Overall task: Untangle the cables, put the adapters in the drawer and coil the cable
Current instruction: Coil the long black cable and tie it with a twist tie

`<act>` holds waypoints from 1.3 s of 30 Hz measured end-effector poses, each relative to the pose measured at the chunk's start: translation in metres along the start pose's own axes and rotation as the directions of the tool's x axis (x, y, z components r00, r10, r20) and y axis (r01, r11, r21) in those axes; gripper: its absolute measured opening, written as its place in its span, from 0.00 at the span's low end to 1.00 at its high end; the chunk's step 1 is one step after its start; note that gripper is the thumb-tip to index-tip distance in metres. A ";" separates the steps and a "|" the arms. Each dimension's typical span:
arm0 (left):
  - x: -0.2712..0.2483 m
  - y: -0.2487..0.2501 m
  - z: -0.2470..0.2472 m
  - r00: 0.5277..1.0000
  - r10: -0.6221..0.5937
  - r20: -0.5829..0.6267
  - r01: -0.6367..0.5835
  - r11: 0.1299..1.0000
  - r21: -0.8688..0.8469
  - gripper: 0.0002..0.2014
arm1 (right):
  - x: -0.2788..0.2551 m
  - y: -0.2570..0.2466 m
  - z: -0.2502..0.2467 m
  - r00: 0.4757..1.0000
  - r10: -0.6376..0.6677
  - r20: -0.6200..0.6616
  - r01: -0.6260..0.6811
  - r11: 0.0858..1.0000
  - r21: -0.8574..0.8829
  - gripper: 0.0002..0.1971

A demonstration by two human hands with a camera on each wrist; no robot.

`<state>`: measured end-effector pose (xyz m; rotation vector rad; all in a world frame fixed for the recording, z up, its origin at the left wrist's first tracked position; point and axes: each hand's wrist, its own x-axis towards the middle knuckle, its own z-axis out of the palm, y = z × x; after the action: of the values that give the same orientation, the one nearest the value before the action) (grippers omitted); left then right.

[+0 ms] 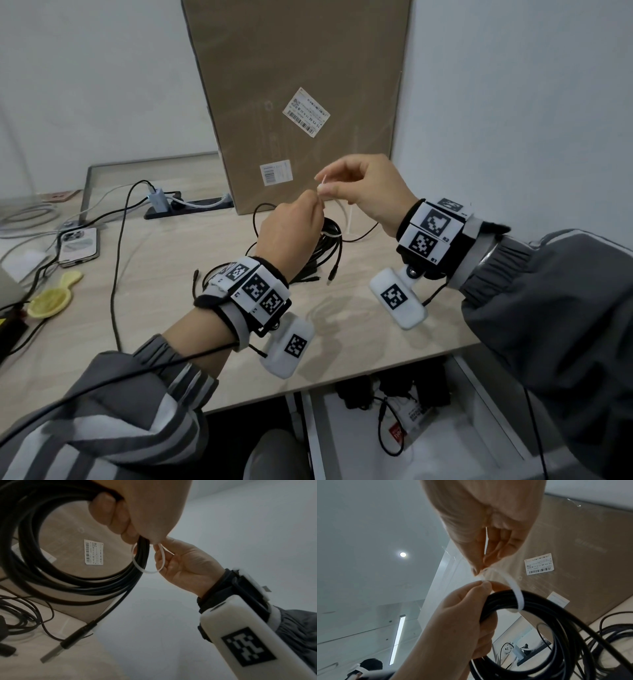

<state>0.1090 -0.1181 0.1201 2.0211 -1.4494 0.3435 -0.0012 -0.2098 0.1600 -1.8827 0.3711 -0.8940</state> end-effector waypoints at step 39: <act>-0.001 0.006 -0.002 0.994 -0.101 -0.030 0.085 0.937 -0.339 0.06 | 0.009 0.005 0.006 0.992 -0.105 -0.064 0.057 0.853 -0.518 0.05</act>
<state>0.1036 -0.1169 0.1227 1.7831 -1.2794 0.0923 0.0098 -0.2133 0.1580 -2.3689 0.6422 -1.0081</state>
